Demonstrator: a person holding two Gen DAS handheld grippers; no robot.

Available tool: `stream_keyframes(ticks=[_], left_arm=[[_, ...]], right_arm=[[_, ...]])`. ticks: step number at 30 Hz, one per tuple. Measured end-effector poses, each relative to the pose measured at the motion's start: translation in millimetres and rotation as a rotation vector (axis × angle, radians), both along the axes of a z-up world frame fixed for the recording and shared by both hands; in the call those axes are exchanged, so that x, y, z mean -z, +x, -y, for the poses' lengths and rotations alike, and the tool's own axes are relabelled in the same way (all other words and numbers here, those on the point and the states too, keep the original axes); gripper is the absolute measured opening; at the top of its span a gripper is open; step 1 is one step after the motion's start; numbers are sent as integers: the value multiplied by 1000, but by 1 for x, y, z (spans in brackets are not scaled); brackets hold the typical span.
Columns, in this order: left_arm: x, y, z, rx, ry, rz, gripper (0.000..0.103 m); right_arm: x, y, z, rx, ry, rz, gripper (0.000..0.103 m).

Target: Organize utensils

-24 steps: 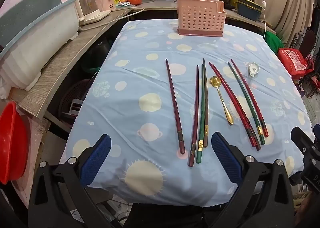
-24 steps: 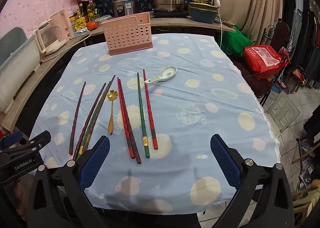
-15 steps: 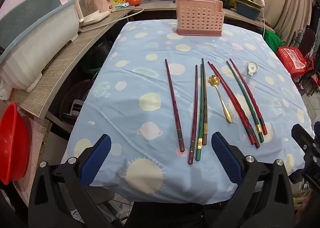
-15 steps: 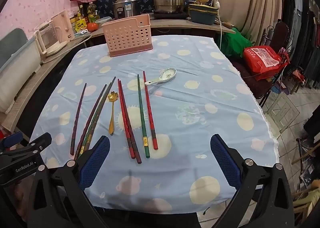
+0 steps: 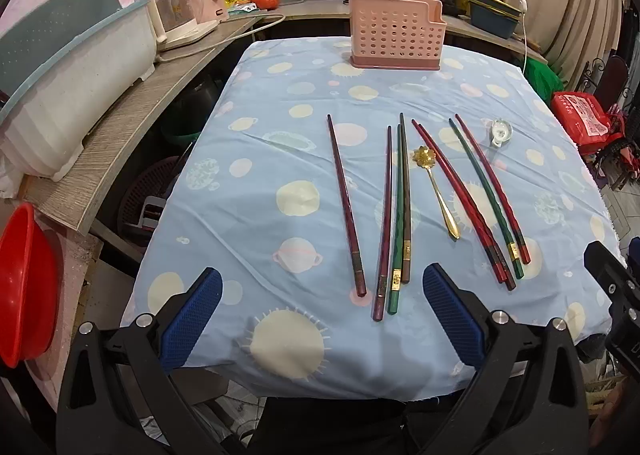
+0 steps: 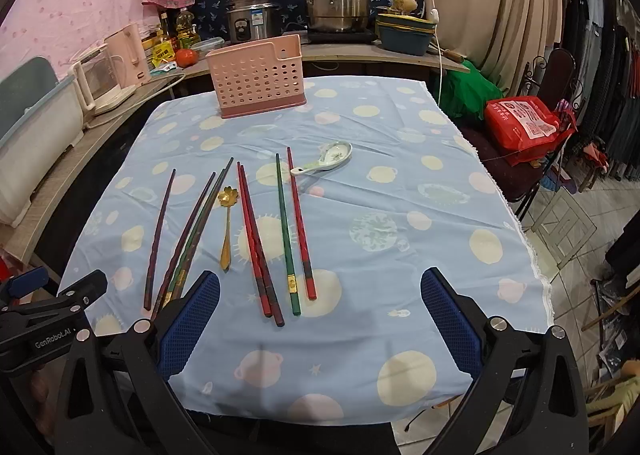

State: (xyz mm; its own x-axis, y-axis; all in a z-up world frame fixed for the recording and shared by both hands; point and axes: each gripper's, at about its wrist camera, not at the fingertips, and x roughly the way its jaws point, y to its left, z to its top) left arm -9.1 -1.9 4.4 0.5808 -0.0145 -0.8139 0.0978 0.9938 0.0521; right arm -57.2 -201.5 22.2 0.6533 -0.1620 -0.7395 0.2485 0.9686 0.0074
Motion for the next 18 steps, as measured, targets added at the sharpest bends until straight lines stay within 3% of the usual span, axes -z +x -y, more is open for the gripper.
stream_keyframes(ticks=[18], left_arm=[[1,-2,3,2,-2,-2,96]], right_arm=[[0,-1,-1,-1,-2,-2,96]])
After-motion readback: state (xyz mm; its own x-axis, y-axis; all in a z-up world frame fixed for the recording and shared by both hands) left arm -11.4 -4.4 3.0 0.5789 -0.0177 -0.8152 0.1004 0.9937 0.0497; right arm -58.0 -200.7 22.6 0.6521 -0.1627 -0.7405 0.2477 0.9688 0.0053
